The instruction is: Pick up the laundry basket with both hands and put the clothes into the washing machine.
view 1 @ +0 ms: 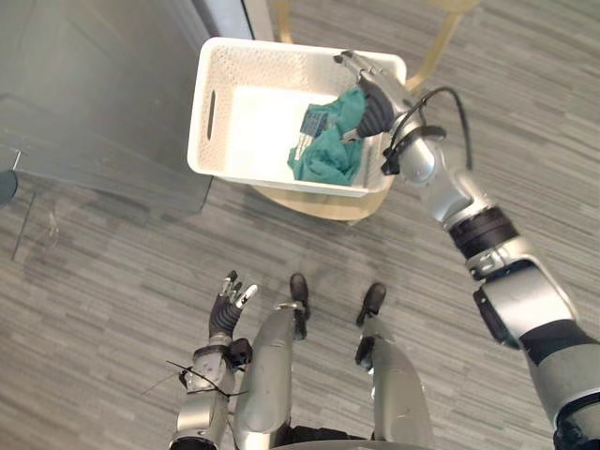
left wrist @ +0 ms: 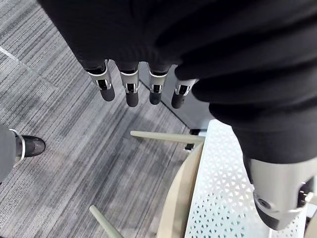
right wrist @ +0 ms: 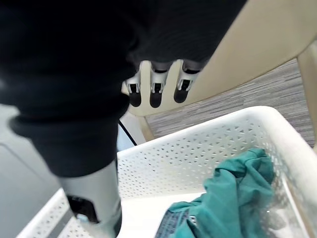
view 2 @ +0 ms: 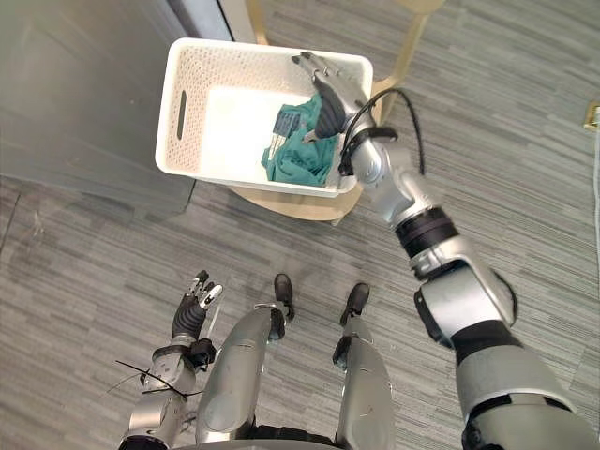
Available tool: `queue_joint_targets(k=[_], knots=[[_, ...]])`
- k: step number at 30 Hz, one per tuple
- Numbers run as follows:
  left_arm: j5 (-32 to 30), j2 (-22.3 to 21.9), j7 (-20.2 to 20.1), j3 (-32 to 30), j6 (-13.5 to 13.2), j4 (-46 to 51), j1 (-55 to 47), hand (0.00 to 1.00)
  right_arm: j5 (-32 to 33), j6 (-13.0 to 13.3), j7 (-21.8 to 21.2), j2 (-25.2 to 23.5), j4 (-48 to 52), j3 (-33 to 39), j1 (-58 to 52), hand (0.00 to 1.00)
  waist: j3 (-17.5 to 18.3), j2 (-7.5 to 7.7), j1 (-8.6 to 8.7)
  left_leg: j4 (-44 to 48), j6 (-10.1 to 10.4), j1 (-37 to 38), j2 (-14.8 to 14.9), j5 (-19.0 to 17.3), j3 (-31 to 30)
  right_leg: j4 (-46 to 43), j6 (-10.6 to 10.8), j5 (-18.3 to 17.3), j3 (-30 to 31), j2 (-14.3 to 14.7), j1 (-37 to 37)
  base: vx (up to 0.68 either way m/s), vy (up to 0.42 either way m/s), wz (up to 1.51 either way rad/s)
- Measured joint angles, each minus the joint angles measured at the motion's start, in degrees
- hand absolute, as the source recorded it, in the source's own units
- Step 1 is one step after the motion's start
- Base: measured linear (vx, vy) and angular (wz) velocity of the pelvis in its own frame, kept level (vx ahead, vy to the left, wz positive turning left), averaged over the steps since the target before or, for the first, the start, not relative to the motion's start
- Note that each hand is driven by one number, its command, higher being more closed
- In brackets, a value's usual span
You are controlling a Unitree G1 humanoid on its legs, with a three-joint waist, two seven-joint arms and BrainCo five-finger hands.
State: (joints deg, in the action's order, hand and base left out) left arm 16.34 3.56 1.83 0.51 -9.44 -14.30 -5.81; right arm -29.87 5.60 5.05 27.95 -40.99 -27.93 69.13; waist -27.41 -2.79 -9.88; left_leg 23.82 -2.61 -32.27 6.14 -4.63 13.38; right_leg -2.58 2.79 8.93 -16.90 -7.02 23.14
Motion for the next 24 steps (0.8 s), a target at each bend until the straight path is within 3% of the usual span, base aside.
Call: queue_joint_targets(k=[4,10,20,24], knots=[[1.59,-0.2,0.8,1.33,-0.59,-0.91,1.14,0.0,-0.92,-0.13,-0.26,2.96,-4.95,-4.23,4.25,0.0,-0.66,-0.01,-0.72,-1.6,0.52,-2.03,-0.25,1.57,-1.82,1.81,-0.69,0.91,-1.77,0.59,1.05,0.02,-0.042,0.18],[2.93,-1.79,0.89,1.64,-0.48,-2.66,2.25,0.0,-2.69,-0.52,-1.9,6.01,-4.84,-8.61,5.76,0.0,-1.97,0.14,-1.35,-2.24,0.76,-3.71,0.13,2.19,-2.3,3.37,-1.31,1.7,-2.08,1.4,1.94,0.01,-0.009,0.02],[6.93,-1.65,1.02,1.63,-0.48,-4.22,5.09,0.0,-4.02,-0.51,-6.43,7.15,-6.43,-16.08,7.31,0.0,-2.19,0.53,-2.24,-2.09,1.35,-6.37,0.95,2.88,-4.65,4.9,-1.63,2.42,-3.49,2.98,2.71,0.03,-0.026,0.05],[11.19,-1.71,0.87,2.34,-0.66,-3.87,7.27,0.0,-4.26,-1.76,-6.65,6.61,-16.41,-16.43,11.8,0.0,-2.21,0.57,-4.46,-4.0,1.74,-7.25,0.65,4.7,-5.27,5.96,-2.23,3.09,-4.6,3.14,3.58,0.0,-0.021,0.11]])
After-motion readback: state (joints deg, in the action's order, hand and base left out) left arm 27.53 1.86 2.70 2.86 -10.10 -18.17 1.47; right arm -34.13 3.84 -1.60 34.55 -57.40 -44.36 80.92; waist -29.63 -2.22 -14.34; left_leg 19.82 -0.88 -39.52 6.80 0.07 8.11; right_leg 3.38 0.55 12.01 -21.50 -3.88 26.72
